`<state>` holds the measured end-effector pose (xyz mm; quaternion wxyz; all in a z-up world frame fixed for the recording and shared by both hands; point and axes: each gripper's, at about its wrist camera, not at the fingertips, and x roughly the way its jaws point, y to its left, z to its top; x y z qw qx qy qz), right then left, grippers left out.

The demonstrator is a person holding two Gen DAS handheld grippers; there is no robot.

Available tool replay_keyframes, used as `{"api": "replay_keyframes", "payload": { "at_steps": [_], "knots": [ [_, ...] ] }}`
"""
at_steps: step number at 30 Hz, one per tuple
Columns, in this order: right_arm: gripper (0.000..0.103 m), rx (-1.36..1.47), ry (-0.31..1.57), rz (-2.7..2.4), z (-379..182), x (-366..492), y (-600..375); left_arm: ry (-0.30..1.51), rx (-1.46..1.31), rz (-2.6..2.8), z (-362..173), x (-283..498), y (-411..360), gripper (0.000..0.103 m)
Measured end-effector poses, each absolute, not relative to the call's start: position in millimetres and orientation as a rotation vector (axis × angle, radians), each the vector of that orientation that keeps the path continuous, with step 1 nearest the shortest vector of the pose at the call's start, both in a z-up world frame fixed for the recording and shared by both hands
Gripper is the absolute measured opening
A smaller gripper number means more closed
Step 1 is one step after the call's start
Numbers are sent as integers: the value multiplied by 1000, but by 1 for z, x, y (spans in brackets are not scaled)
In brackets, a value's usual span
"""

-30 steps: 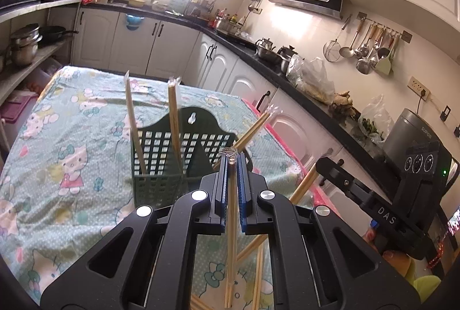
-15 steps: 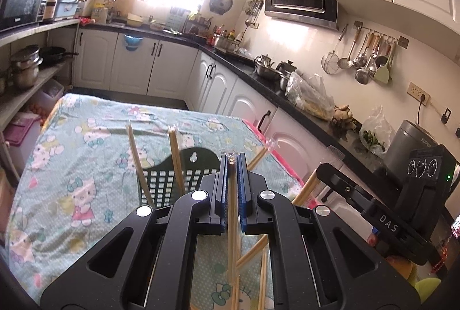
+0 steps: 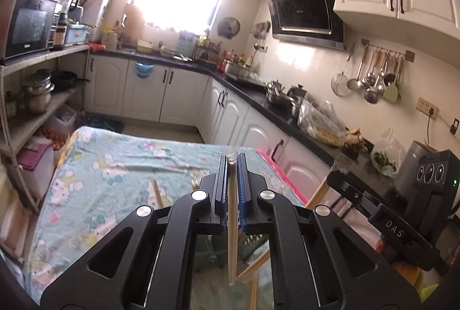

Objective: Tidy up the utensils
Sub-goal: 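Lift the left tool's chopstick over the caddy while the right tool carries its chopstick there, then lower both held chopsticks into the caddy compartments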

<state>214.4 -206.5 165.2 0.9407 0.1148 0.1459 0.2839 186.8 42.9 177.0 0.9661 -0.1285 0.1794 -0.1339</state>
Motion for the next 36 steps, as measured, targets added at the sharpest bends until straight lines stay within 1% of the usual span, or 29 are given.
{"api": "replay_keyframes", "payload": {
  "at_steps": [9,16,22,36],
  "knots": [
    [6,240,233,541,185,231,-204,290,-243,-218,204,197,51,3],
    [6,239,201,539,192,243,-199,264,-232,-177,209,205,57,3],
    [6,237,199,546,185,251,-190,273,-230,-149,197,218,61,3],
    [6,266,241,530,148,274,-181,326,-262,-118,156,238,69,3]
  ]
}}
